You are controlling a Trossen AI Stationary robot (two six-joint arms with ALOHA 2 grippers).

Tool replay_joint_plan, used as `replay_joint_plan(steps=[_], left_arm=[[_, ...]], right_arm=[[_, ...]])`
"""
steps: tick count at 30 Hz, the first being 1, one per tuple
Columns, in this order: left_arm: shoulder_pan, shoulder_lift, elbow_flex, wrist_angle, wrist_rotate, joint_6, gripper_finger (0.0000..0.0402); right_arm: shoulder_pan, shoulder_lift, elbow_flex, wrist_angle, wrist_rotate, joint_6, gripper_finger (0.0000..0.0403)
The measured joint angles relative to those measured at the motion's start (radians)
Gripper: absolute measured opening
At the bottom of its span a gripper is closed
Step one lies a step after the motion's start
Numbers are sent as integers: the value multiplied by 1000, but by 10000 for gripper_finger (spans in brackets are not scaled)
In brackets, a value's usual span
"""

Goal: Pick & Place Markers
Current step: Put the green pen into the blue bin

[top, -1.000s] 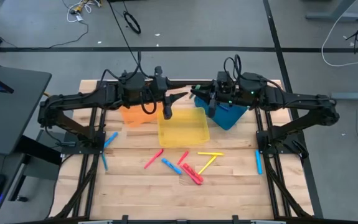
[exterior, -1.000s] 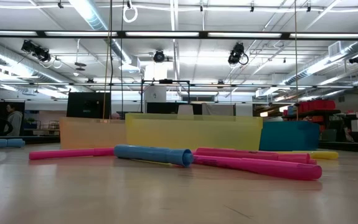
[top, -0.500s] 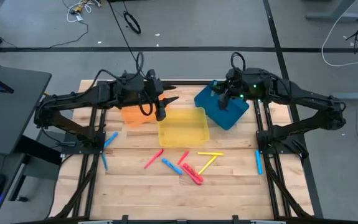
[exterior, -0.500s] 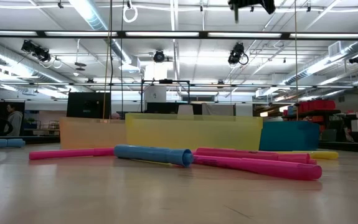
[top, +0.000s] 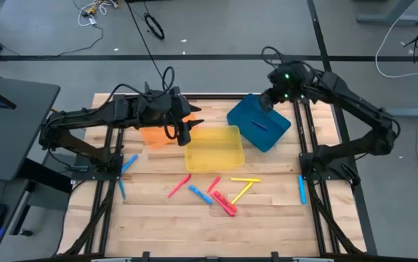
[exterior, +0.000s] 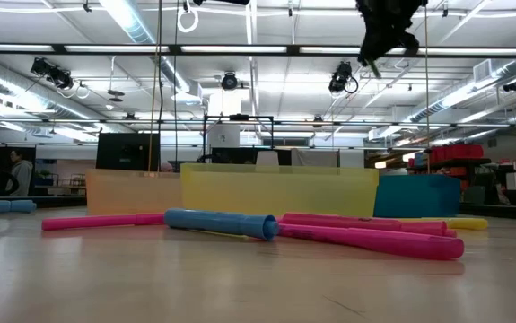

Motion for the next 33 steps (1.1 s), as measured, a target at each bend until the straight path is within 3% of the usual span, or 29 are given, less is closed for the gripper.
replay_joint_plan(steps=[12, 22, 33], left_arm=[[0, 0, 0, 0, 0, -4, 183], [0, 0, 0, 0, 0, 0, 183], [0, 0, 0, 0, 0, 4, 183]], right_arm=[[-115, 267, 78, -261, -102, -133, 52], [-114, 438, 78, -251, -63, -187, 52], [-111, 534, 75, -194, -50, -176, 52]])
